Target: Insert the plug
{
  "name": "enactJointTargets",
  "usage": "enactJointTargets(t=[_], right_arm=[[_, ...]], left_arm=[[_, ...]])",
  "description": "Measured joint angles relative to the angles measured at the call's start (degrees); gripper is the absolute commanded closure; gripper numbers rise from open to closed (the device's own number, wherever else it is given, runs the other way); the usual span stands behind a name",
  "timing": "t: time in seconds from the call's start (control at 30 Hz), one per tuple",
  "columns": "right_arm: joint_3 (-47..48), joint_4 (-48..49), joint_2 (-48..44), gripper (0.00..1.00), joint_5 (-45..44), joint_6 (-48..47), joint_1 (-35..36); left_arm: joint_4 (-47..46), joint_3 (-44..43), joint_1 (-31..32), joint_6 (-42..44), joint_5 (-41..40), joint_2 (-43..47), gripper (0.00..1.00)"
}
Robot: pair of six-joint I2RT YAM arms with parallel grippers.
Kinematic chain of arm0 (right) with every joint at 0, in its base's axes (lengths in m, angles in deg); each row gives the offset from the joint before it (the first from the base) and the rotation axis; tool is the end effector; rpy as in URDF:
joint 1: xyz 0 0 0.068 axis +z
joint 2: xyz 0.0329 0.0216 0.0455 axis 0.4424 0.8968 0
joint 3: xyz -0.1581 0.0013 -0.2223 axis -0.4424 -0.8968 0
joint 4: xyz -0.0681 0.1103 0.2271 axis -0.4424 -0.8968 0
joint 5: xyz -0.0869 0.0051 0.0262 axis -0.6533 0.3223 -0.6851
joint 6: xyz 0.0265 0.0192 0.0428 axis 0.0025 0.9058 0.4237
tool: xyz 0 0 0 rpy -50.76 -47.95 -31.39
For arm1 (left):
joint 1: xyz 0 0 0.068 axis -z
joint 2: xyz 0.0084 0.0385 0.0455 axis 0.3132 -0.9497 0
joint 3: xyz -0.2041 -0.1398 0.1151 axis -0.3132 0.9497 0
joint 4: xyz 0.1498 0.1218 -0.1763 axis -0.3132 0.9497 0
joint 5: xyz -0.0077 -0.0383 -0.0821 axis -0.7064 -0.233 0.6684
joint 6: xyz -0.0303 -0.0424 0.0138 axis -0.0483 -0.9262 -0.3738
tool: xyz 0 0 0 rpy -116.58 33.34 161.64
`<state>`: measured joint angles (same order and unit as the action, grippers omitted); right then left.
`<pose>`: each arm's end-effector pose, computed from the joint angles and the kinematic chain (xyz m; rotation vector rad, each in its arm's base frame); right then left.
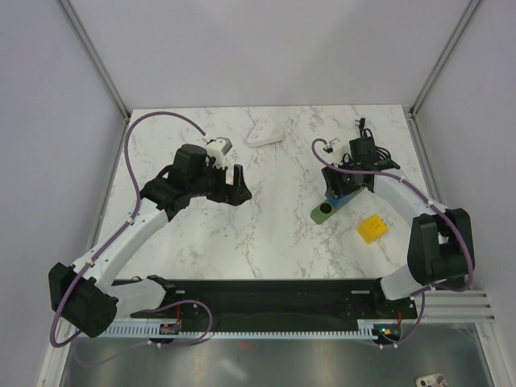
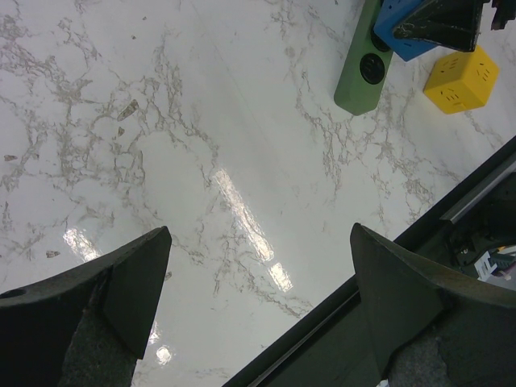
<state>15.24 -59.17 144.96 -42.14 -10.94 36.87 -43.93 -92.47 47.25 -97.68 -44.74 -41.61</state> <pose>0.3084 0.0655 0.2268 -0.6806 2.4309 0.2288 0.2191 -0.1322 0.3206 0.4229 2.2494 -0.7074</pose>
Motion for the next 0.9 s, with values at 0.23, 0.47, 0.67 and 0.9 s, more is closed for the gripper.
enactJointTargets(t=[0.23,0.47,0.67,0.9], right_arm=[[1.2,-0.3,0.0,1.00,-0.2,-0.1,0.0],[1.3,-0.7,0.0,1.00,-0.8,-0.8,-0.5],[1.2,-0.6,0.5,1.00,-0.1,-1.0,-1.2],[0.5,-0.3,0.7,1.00,1.7,-1.0,-1.4]], left_arm=[[0.0,0.0,0.0,0.0,0.0,0.0,0.00],[0.0,0.0,0.0,0.0,0.0,0.0,0.00],[0.0,0.0,0.0,0.0,0.0,0.0,0.00],[0.0,0.1,0.0,0.0,0.0,0.0,0.00]])
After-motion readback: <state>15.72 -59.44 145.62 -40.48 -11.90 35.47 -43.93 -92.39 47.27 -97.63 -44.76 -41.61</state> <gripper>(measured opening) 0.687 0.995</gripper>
